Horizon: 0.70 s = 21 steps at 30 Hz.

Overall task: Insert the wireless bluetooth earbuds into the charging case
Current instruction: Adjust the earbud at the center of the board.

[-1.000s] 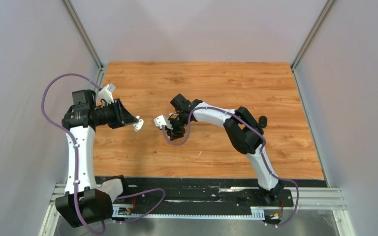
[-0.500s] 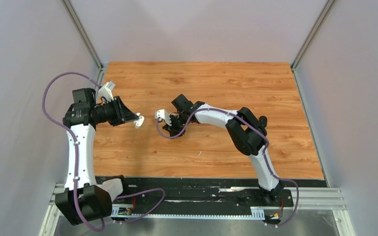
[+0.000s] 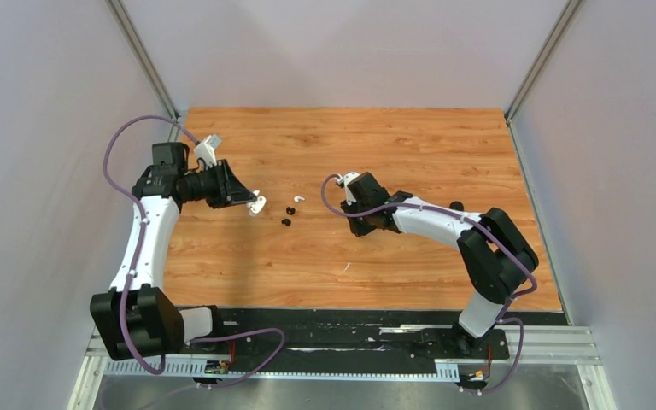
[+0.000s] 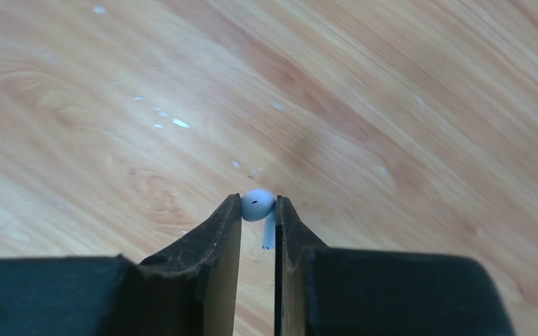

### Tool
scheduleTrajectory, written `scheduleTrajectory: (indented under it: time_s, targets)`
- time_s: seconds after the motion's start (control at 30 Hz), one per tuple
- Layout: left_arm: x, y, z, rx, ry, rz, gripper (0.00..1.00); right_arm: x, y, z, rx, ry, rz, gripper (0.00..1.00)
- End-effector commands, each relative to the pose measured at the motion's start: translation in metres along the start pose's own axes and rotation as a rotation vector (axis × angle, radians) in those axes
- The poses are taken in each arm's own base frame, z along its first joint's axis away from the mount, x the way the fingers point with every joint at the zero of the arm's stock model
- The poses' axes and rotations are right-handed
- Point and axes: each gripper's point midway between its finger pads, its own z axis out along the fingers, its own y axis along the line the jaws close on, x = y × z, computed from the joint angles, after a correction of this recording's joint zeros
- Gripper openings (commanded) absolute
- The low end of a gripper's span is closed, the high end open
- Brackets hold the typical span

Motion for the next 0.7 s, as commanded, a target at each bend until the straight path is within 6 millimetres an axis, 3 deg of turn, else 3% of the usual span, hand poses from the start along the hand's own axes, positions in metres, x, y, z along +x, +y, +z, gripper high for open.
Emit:
scheduleTrajectory:
  time_s: [0.0,0.17,0.3,0.37,0.53,0.67]
  targets:
    - [-0.015,-0.021,0.009,0.049,0.004,0.131,0.0,-0.003,-0.032,-0.011,0.236,-0.086,0.221,0.0]
    - [-0.015,-0.025,0.022,0.058,0.052,0.166,0.0,0.008,-0.037,0.002,0.232,-0.049,0.251,0.02]
    - [-0.018,-0.027,0.024,0.062,0.057,0.176,0.0,0.016,-0.032,0.013,0.19,-0.008,0.234,0.4]
    - [-0.019,-0.029,0.023,0.064,0.055,0.185,0.0,0.012,-0.03,0.013,0.149,-0.005,0.22,0.52]
    - [-0.017,-0.03,0.02,0.062,0.056,0.196,0.0,-0.008,-0.035,-0.006,-0.009,0.0,0.191,0.62]
    - [-0.013,-0.03,0.015,0.05,0.055,0.226,0.0,-0.034,-0.035,-0.031,-0.269,-0.036,0.013,0.63]
